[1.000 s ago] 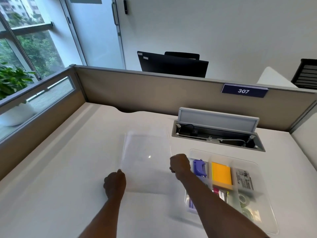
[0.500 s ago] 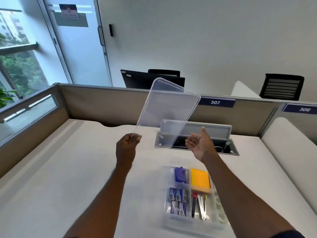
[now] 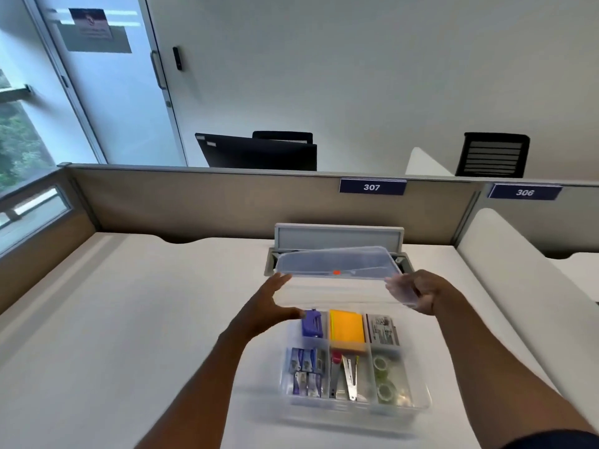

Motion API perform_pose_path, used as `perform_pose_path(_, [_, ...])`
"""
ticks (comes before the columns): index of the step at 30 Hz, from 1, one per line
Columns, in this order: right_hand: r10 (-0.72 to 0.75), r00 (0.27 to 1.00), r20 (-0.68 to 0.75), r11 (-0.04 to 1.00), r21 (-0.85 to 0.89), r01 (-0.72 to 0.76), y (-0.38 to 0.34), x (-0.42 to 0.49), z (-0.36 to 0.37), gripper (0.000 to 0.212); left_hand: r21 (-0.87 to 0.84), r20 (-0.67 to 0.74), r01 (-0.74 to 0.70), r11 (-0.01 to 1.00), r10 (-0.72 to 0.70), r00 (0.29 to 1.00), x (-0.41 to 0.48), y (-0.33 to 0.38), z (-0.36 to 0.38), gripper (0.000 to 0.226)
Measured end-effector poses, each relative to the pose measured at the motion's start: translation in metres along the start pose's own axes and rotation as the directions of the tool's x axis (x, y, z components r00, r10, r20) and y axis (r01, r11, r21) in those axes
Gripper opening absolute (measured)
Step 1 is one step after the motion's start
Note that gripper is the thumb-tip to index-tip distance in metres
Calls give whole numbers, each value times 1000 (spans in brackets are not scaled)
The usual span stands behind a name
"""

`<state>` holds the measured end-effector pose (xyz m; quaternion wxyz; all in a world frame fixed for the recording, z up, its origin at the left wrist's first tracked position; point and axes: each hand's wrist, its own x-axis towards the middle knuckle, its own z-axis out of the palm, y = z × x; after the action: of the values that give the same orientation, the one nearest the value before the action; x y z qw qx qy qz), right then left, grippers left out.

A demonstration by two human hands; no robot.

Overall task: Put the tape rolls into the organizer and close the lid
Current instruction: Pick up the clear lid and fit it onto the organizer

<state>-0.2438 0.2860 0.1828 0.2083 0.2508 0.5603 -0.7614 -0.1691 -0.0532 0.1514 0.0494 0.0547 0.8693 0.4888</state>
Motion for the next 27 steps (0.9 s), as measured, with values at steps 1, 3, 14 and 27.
perform_pose_path(1, [4, 999, -37, 1000, -26, -5, 7, 2, -7, 28, -149, 84, 113, 982, -101, 991, -1, -5, 2, 112])
perform_pose_path(3, [26, 997, -76, 998, -58, -31, 23, 4, -17, 29, -419, 118, 263, 869, -235, 965, -1, -17, 7, 115])
perform_pose_path(14, [-230, 934, -275, 883, -463, 81, 83, -12, -36, 36, -127, -206, 369, 921, -388, 898, 7, -25, 60, 24])
perform_pose_path(27, [-568, 744, -351, 323, -927, -191, 121, -24, -11, 24, 81, -220, 427, 901, -401, 889, -7, -30, 91, 43])
